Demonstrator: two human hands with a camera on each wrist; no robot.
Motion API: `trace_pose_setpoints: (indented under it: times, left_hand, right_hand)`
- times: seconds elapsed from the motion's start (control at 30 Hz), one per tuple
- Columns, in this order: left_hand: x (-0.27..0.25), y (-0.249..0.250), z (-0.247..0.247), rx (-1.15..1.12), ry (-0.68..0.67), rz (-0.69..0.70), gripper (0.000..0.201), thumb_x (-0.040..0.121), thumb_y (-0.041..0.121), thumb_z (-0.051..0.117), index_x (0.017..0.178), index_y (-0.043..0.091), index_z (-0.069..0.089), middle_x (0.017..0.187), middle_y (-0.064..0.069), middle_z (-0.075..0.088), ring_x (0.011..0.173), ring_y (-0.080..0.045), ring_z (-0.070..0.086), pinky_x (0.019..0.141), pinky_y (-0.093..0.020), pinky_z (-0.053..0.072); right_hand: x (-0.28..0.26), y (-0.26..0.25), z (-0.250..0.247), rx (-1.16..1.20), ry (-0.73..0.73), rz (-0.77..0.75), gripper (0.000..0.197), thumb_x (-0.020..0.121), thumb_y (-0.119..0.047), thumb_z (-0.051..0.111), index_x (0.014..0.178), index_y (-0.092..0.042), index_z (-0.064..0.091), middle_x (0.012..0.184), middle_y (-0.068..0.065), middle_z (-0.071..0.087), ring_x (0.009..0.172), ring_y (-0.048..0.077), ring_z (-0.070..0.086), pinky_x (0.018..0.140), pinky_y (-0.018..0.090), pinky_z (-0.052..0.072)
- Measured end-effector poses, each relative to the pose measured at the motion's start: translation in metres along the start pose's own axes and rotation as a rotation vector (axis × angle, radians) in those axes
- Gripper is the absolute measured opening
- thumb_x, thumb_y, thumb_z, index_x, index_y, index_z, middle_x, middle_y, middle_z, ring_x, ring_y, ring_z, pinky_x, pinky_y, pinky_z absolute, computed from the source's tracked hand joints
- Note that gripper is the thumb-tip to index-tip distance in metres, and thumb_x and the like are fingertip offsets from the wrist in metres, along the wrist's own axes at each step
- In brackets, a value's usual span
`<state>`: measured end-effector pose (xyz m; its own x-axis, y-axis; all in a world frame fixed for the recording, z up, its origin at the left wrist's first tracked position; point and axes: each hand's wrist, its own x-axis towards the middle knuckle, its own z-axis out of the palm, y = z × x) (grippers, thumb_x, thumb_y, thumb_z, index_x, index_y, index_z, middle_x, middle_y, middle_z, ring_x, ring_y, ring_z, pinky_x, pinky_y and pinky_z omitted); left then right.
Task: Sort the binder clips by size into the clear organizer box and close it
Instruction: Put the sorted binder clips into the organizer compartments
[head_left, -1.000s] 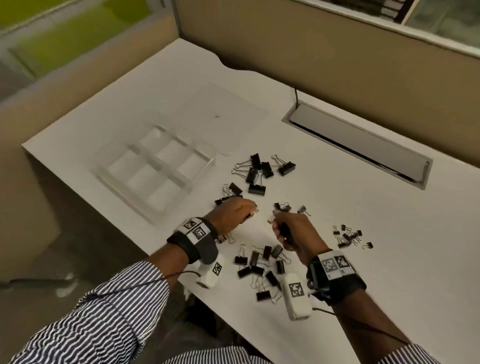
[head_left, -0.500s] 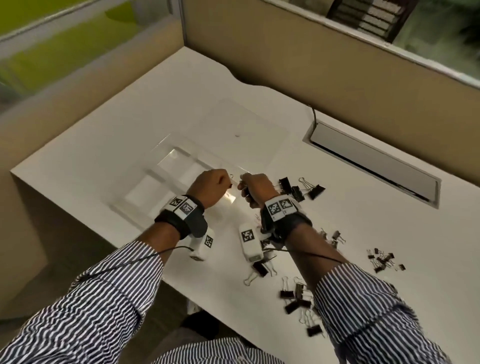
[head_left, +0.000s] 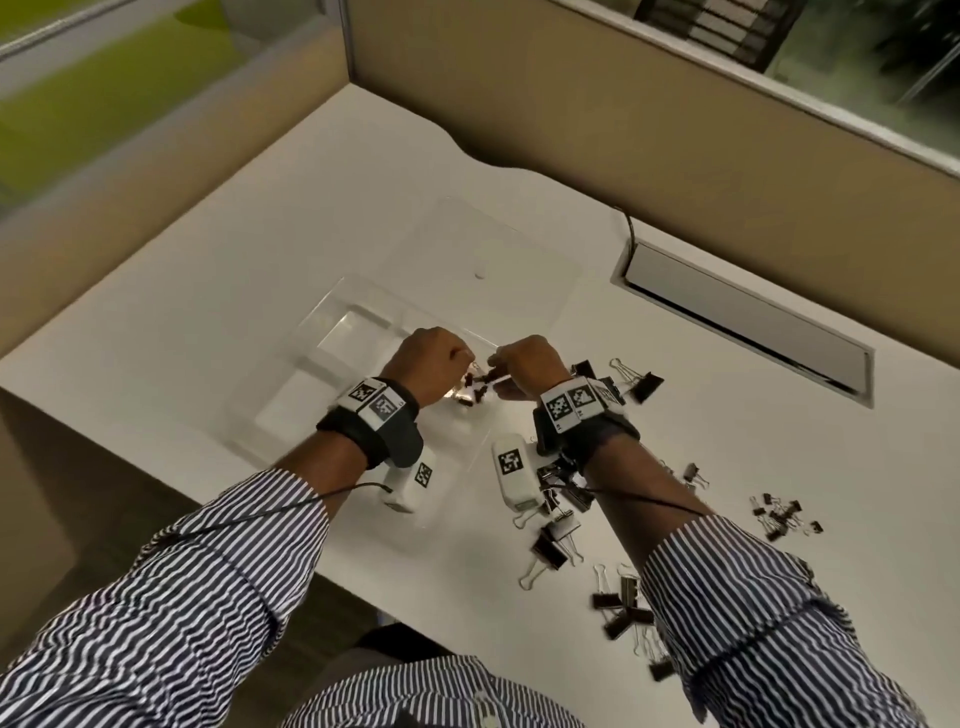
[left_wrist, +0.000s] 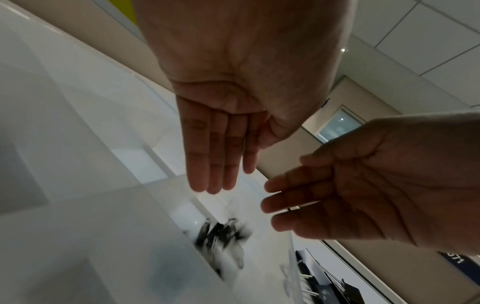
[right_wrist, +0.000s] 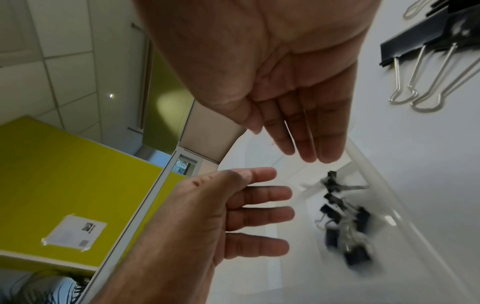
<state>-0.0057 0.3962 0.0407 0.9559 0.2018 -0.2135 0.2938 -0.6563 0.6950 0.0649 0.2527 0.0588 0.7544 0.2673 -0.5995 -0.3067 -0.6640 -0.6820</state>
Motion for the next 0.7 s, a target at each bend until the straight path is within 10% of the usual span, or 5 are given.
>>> trace_pose_setpoints:
  times: [0.2,0.4,0.7]
  left_hand:
    - [-0.004,-0.005,-0.011,-0.018,0.125,0.038,0.027,0.093,0.021,0.048,0.100,0.019,0.075,0.094,0.003,0.075,0.086,-0.015,0.068,0.082,-0.036,0.056]
    - [-0.008,-0.015,-0.011,-0.068,0.293,0.194,0.036,0.092,0.027,0.057,0.127,0.028,0.062,0.127,0.003,0.064,0.124,-0.014,0.053,0.105,-0.038,0.045]
    - [-0.033,0.019,0.050,0.092,0.035,0.373,0.076,0.094,0.042,0.057,0.155,0.019,0.018,0.162,-0.001,0.018,0.151,-0.017,0.006,0.123,-0.043,0.011]
  right_hand:
    - [-0.004,-0.005,-0.008,-0.007,0.010,-0.124,0.020,0.095,-0.011,0.056,0.106,-0.001,0.070,0.091,0.007,0.069,0.072,0.017,0.065,0.068,0.033,0.058]
    - [-0.010,0.009,-0.020,-0.397,0.144,-0.454,0.030,0.094,-0.028,0.056,0.122,-0.022,0.066,0.124,-0.001,0.067,0.112,0.015,0.061,0.092,0.027,0.044]
    - [-0.031,0.068,-0.043,-0.580,0.261,-0.583,0.054,0.095,-0.036,0.059,0.145,-0.025,0.044,0.155,0.006,0.037,0.143,0.024,0.030,0.115,0.039,0.027]
